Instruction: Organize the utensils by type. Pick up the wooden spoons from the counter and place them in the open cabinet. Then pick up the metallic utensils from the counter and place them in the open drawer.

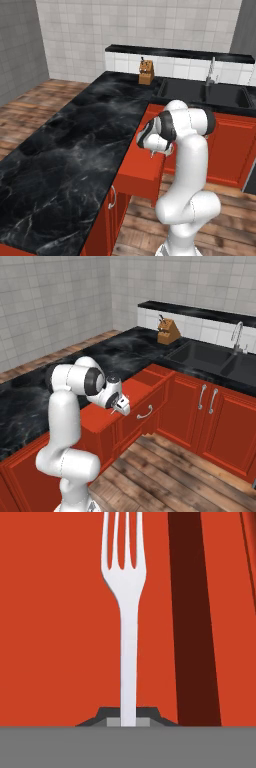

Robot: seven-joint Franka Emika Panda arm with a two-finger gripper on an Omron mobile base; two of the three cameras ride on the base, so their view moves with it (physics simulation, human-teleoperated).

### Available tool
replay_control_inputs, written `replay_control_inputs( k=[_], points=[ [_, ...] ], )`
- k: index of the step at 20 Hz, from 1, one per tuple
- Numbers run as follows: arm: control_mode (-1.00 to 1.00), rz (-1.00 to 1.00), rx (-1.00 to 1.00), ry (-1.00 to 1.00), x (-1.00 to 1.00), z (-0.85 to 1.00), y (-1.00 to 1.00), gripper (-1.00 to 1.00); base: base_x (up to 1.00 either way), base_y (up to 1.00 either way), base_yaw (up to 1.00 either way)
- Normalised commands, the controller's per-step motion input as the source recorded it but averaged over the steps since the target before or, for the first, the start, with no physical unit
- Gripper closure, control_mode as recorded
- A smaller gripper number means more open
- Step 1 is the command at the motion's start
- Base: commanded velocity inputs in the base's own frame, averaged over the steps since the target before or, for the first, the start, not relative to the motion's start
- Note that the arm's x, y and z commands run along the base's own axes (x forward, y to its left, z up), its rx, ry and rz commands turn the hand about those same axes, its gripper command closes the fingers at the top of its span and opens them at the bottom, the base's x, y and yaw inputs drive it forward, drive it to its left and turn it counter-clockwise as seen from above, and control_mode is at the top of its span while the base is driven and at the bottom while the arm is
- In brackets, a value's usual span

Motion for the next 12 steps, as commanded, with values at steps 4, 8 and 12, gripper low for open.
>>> replay_control_inputs(
  k=[4, 8, 12],
  points=[
    [-1.00, 0.00, 0.00, 0.00, 0.34, -0.41, 0.00, 1.00, 0.00, 0.00, 0.00],
    [-1.00, 0.00, 0.00, 0.00, 0.27, -0.41, -0.04, 1.00, 0.00, 0.00, 0.00],
    [-1.00, 0.00, 0.00, 0.00, 0.02, -0.49, -0.23, 1.00, 0.00, 0.00, 0.00]
  ],
)
